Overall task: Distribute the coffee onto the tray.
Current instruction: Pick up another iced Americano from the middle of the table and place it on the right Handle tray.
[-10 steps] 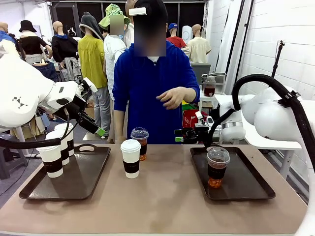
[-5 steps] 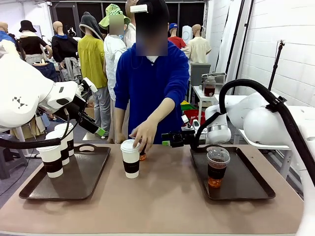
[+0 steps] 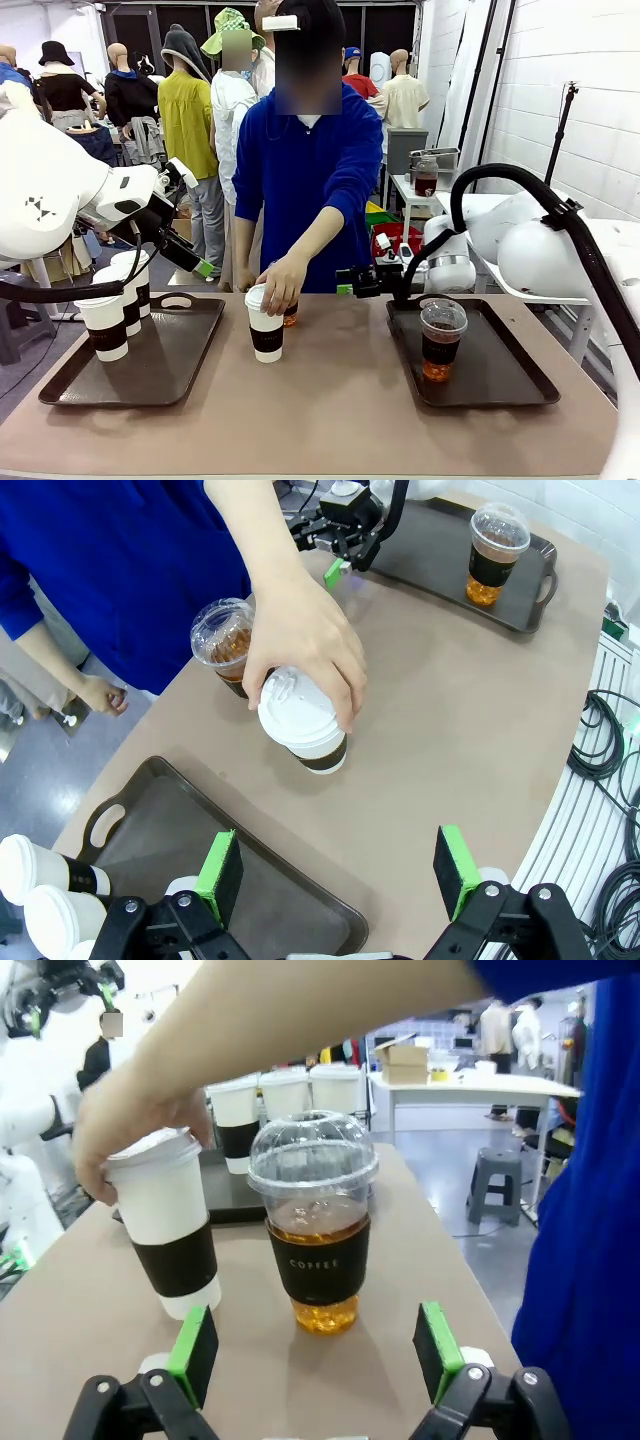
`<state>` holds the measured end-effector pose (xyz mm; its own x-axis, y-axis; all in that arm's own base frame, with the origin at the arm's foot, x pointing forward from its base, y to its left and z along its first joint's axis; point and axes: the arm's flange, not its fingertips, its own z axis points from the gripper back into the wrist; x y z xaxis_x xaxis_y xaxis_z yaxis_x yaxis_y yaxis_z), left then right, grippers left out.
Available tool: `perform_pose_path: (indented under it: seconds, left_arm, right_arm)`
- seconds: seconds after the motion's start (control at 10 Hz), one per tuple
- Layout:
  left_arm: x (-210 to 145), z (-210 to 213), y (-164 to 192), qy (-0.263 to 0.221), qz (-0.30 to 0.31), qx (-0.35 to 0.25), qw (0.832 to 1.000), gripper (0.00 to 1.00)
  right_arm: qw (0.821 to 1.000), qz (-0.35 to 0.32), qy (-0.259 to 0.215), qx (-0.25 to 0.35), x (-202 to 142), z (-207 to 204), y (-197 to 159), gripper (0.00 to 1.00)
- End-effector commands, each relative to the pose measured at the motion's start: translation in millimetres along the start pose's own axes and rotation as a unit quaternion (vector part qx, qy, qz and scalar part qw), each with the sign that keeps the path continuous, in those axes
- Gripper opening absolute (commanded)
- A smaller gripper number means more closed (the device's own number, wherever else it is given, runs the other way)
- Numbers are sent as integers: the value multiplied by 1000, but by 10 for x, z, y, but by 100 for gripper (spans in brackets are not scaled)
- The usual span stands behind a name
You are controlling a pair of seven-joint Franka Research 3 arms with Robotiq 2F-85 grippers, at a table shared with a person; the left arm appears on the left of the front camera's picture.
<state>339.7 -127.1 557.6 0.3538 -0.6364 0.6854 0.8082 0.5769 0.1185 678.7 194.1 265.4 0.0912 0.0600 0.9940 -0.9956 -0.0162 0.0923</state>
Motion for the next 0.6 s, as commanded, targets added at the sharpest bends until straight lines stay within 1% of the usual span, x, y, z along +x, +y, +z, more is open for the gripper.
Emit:
perform_pose_path:
  seconds: [0.0,0.3,0.5]
  left_arm:
    - [-8,1,9,-1,1,-1,1000,100]
    - [-8,1,9,-1,1,-1,1000,100]
    - [-8,1,9,-1,1,-1,1000,100]
  right_arm:
    - [1000,1,-7,-10,-13,240,108,100]
    - [1000,-3,-15,-7,-120,622,189,100]
    - [1000,3,-6,4,-169,784,231,100]
